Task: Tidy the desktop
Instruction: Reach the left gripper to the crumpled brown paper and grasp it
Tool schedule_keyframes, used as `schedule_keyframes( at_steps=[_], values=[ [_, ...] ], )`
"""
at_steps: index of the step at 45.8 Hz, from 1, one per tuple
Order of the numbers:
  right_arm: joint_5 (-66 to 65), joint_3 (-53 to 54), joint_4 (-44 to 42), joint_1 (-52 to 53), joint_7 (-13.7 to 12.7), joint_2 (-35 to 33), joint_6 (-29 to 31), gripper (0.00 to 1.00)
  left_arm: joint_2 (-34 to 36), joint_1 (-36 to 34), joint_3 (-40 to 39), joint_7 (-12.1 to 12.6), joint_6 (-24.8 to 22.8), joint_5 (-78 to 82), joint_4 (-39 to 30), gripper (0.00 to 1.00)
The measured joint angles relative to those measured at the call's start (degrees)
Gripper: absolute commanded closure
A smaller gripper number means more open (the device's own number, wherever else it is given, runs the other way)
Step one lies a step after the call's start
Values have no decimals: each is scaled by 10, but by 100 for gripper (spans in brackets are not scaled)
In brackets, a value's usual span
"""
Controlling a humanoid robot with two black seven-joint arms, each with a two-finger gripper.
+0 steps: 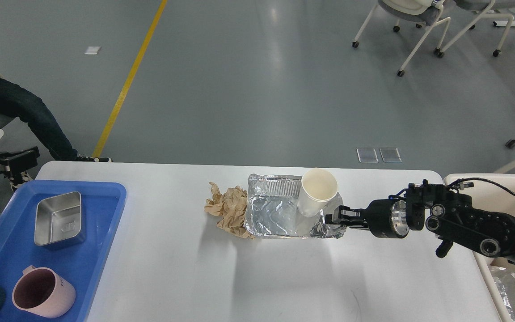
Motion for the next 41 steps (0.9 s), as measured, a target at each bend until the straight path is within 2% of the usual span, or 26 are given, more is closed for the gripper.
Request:
schedule_keyframes(
  at_steps=[5, 8, 14, 25, 33, 41],
  values=[
    [0, 0, 0, -1, 1, 0, 0, 100, 32, 48, 1, -33, 5, -6, -61, 3],
    [0, 0, 0, -2, 1, 1, 0, 100, 43, 69, 4, -44, 5, -8, -98, 3],
    [0, 0, 0, -4, 1, -1, 0, 100, 46, 96, 6, -50, 6, -12, -140, 3],
    [0, -1, 0, -7, 1, -1, 0, 100, 44, 107, 8, -54, 10, -35, -176, 3],
    [0, 0, 0, -8, 1, -1, 0, 100, 17, 107, 7, -48, 10, -43, -176, 3],
    [0, 1, 1, -8, 2, -3, 0, 100, -89, 66, -1, -21, 6, -47, -87, 3]
  ],
)
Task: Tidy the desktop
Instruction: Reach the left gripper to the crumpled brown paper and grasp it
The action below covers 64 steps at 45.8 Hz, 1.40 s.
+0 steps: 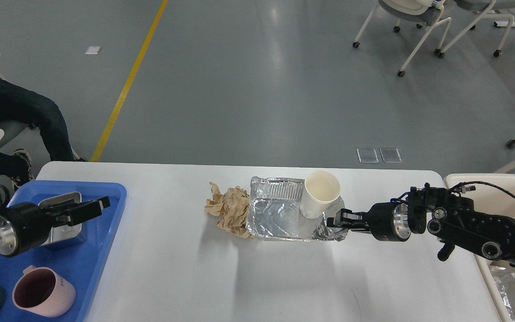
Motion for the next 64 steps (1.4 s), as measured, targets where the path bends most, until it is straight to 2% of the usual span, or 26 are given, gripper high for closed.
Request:
schedule_keyframes(
  at_steps=[10, 19, 25, 38, 54, 64],
  values=[
    [0, 1, 0, 1, 1, 0, 1, 100, -167, -78, 32, 12, -7, 15, 108, 3],
    [0, 3, 0, 1, 2, -1, 1, 100, -266, -160, 119, 10, -7, 51, 193, 3],
    [0, 5, 0, 1, 2, -7, 1, 100, -319, -182, 147, 8, -6, 72, 241, 3],
    [1, 8, 16, -1, 2, -28, 0, 100, -407, -188, 165, 3, 7, 149, 296, 3],
    [1, 18, 25, -3, 3, -41, -1, 100, -462, -203, 166, 3, 43, 213, 361, 4],
    [2, 22, 25, -4, 3, -42, -1, 100, -503, -221, 191, -2, 73, 209, 427, 8]
  ],
)
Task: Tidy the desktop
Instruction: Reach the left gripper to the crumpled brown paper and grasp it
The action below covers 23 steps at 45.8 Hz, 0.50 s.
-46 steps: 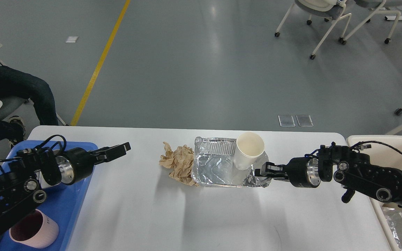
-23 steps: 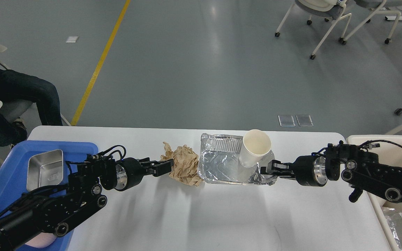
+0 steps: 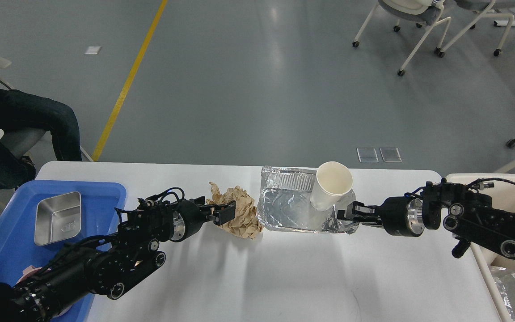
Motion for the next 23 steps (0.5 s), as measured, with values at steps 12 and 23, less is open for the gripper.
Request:
schedule_keyframes(
  at_steps=[12, 23],
  values=[
    [0, 2, 0, -1, 1, 0, 0, 100, -34, -14, 52, -37, 46, 0, 32, 24],
    [0, 5, 0, -2, 2, 0, 0, 100, -76, -43, 96, -36, 68, -13, 149, 36]
  ],
)
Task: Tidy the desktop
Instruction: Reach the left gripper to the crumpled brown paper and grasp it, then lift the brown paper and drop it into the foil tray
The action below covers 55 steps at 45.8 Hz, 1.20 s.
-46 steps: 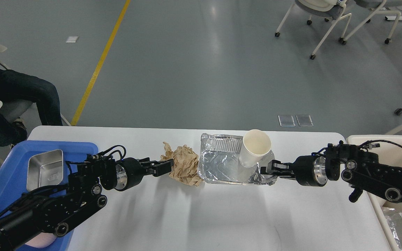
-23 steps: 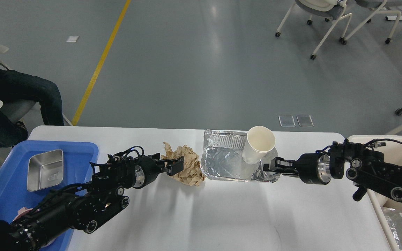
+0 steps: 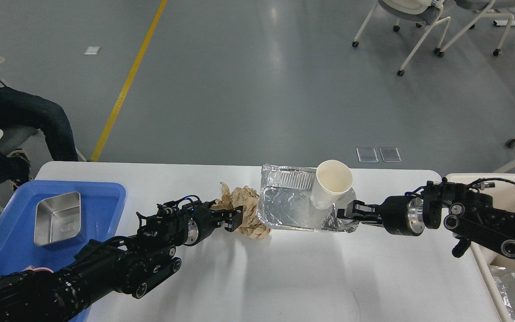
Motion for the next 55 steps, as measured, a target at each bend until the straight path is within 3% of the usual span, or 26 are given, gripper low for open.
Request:
schedule_keyframes(
  at_steps=[4, 5, 6, 8, 15, 35, 45, 55],
  values=[
    [0, 0, 1, 0, 0, 0, 0, 100, -5, -10, 3, 0, -3, -24, 17, 45],
    [0, 0, 1, 0, 0, 0, 0, 100, -6, -11, 3, 0, -4, -29, 19, 51],
    [0, 0, 2, 0, 0, 0, 0, 100, -6, -13, 3, 0, -6, -33, 20, 70],
    [0, 1, 3, 0, 1, 1, 0, 100, -7, -17, 3, 2, -15, -43, 21, 82],
    [0, 3, 6, 0, 1, 1, -1, 100, -9, -24, 3, -1, -66, -68, 24, 97],
    [-1, 3, 4, -3, 4, 1, -1, 100, 24, -44, 1, -29, -80, -82, -10, 99],
    [-1, 2, 3, -4, 4, 1, -1, 100, 157, -45, 1, -30, -107, -89, -153, 99],
    [-1, 1, 3, -5, 4, 2, -1, 100, 369, -28, -5, -29, -140, -92, -346, 99]
  ],
)
